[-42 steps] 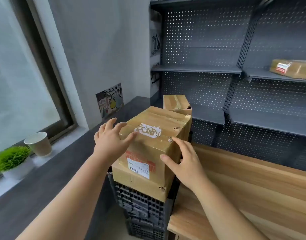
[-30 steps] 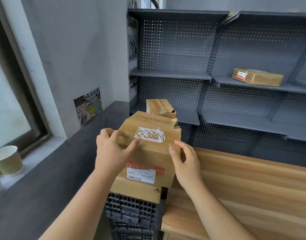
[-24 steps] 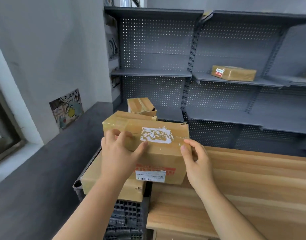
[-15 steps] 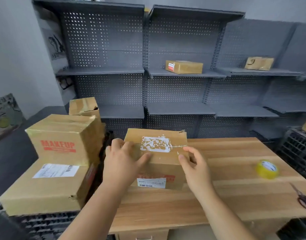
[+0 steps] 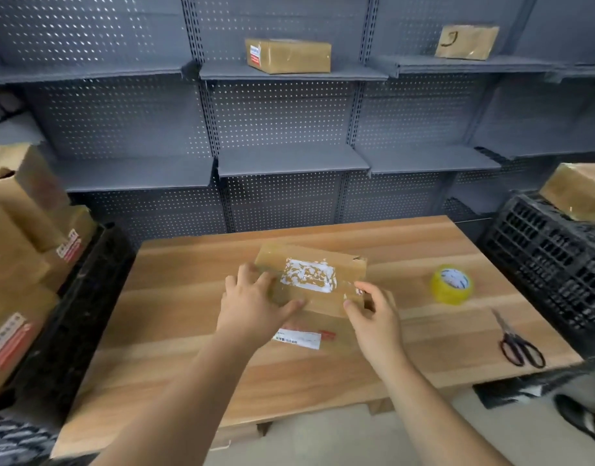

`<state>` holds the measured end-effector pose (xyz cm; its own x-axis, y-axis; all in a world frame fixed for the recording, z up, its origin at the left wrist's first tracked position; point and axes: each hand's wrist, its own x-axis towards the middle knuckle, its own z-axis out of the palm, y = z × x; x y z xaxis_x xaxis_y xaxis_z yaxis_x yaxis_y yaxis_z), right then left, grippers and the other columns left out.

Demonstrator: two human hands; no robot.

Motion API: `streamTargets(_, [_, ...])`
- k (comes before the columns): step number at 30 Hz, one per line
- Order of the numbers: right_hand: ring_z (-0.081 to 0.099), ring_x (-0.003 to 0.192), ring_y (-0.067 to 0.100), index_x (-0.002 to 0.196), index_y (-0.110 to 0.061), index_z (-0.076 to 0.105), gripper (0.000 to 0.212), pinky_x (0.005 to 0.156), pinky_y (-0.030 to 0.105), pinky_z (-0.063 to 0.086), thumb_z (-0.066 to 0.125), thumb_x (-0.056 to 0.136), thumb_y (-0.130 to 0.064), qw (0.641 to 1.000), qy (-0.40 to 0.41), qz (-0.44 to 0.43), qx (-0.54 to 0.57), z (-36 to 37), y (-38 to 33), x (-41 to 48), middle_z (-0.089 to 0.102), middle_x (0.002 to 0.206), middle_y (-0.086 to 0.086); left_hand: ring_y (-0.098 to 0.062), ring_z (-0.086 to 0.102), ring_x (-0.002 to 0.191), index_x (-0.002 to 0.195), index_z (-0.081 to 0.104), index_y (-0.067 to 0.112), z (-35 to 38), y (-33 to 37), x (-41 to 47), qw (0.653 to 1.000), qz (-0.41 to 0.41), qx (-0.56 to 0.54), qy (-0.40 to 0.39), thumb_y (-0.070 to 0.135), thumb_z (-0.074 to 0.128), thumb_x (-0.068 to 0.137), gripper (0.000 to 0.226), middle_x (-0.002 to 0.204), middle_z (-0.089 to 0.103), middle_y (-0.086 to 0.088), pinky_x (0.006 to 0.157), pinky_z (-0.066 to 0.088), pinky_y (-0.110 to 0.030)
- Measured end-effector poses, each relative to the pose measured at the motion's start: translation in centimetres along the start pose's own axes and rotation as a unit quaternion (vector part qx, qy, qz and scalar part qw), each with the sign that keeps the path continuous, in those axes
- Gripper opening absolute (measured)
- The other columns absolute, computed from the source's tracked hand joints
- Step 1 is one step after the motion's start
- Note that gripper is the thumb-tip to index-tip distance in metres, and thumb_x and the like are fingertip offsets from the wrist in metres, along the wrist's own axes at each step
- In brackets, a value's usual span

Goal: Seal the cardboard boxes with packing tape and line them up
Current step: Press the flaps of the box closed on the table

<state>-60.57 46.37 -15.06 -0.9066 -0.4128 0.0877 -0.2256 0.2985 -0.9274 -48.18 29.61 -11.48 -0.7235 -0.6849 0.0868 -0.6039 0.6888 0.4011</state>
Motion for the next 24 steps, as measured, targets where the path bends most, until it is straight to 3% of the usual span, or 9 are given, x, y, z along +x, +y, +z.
streamTargets(3, [0.054,0.094,-0.004,0.108,-0.037,0.061,0.031,0.081,0.015,0.042,0.074,0.085,-0.020,1.000,0.014,0.024,0.011,0.7,1.5,2.2,0.047,0.107,-0.012,-0.026,0.030,0.121,0.135,0.048,0.039,2.1,0.1,4.0,0.999,0.017,-0.026,-0.042,0.074,0.059,0.074,0.071,0.142,0.030,0.006,0.109,0.033,-0.042])
streamTargets(7, [0.060,0.088,-0.002,0.110,-0.033,0.062,0.024,0.086,0.018,0.046,0.070,0.090,-0.022,0.995,0.063,0.064,0.035,1.7,3.3,4.3,0.045,0.107,-0.009,-0.027,0.026,0.126,0.137,0.048,0.037,4.6,0.6,9.4,0.992,0.068,-0.045,-0.094,0.062,0.067,0.077,0.068,0.144,0.030,0.008,0.112,0.030,-0.042])
streamTargets(10, [0.060,0.093,-0.004,0.114,-0.034,0.062,0.025,0.085,0.008,0.041,0.066,0.093,-0.020,0.995,0.069,0.070,0.027,2.1,4.9,6.0,0.043,0.108,-0.015,-0.028,0.025,0.136,0.134,0.054,0.032,6.7,1.0,13.6,0.986,0.119,-0.058,-0.103,0.070,0.057,0.071,0.074,0.146,0.036,0.006,0.117,0.020,-0.043])
streamTargets(12, [0.062,0.099,0.002,0.108,-0.043,0.062,0.023,0.091,0.019,0.048,0.064,0.093,-0.027,0.995,0.050,0.081,0.042,2.4,6.3,6.7,0.051,0.112,-0.014,-0.027,0.018,0.146,0.132,0.056,0.032,8.5,1.6,15.6,0.977,0.166,-0.063,-0.117,0.072,0.040,0.064,0.081,0.152,0.035,0.006,0.120,0.003,-0.052])
streamTargets(15, [0.066,0.100,0.003,0.099,-0.043,0.069,0.020,0.084,0.041,0.058,0.063,0.093,-0.025,0.988,0.025,0.127,0.081,2.5,7.8,7.1,0.067,0.112,-0.009,-0.011,-0.008,0.150,0.137,0.050,0.036,10.6,3.5,16.4,0.965,0.202,-0.031,-0.166,0.067,0.032,0.069,0.077,0.160,0.019,0.011,0.114,-0.024,-0.048])
streamTargets(18, [0.068,0.086,0.013,0.087,-0.036,0.073,0.026,0.079,0.041,0.057,0.061,0.094,-0.013,0.985,0.083,0.127,0.078,0.2,8.1,7.7,0.073,0.091,-0.008,-0.012,-0.007,0.150,0.141,0.044,0.037,11.8,5.6,15.5,0.963,0.196,0.008,-0.188,0.062,0.039,0.074,0.072,0.162,0.016,0.008,0.116,-0.020,-0.046])
streamTargets(21, [0.065,0.086,0.020,0.087,-0.030,0.070,0.024,0.078,0.025,0.049,0.059,0.094,-0.010,0.983,0.136,0.107,0.061,-3.4,8.3,11.1,0.072,0.089,-0.003,-0.017,0.003,0.149,0.146,0.037,0.035,12.4,7.6,14.1,0.962,0.175,0.055,-0.201,0.081,0.044,0.068,0.091,0.160,0.016,0.008,0.121,-0.004,-0.048])
streamTargets(24, [0.062,0.089,0.019,0.093,-0.029,0.067,0.019,0.076,0.021,0.043,0.060,0.092,-0.012,0.993,0.052,0.103,-0.017,-5.2,9.6,15.7,0.069,0.095,0.000,-0.019,0.009,0.146,0.150,0.027,0.033,13.6,9.3,13.2,0.958,0.163,0.105,-0.214,0.081,0.053,0.071,0.096,0.159,0.016,0.008,0.119,0.007,-0.047])
